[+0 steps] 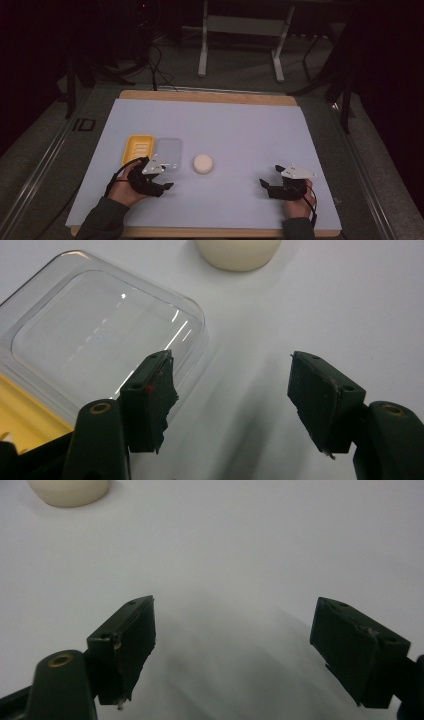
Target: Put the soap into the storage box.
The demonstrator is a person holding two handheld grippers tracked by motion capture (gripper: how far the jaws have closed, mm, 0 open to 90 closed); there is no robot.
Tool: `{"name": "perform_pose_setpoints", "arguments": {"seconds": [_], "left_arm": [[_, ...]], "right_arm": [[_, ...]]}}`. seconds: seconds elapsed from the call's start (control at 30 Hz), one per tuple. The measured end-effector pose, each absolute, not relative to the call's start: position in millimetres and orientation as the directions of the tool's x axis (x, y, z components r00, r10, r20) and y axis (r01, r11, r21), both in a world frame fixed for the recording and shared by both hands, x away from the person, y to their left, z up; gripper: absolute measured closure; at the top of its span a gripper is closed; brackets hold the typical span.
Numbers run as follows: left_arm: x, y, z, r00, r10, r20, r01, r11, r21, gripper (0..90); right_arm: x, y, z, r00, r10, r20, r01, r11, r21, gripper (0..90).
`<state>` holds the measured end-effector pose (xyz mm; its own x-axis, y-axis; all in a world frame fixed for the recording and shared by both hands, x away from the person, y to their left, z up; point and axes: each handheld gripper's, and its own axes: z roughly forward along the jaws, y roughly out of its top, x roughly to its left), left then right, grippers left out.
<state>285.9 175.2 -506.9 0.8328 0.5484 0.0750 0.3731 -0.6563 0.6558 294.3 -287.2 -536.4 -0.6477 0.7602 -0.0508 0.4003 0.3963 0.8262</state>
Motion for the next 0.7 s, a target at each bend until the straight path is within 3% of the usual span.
{"name": "perform_pose_setpoints", "arguments": {"seconds": [0.7], "left_arm": [[292.9,161.4,-507.2,0.854,0.514,0.080,0.353,-0.686,0.636,34.7]], "right_arm": [[293.9,-287.7,-536.2,-0.645,0.762,-0.052,0.397,0.392,0.830,18.1]]}}
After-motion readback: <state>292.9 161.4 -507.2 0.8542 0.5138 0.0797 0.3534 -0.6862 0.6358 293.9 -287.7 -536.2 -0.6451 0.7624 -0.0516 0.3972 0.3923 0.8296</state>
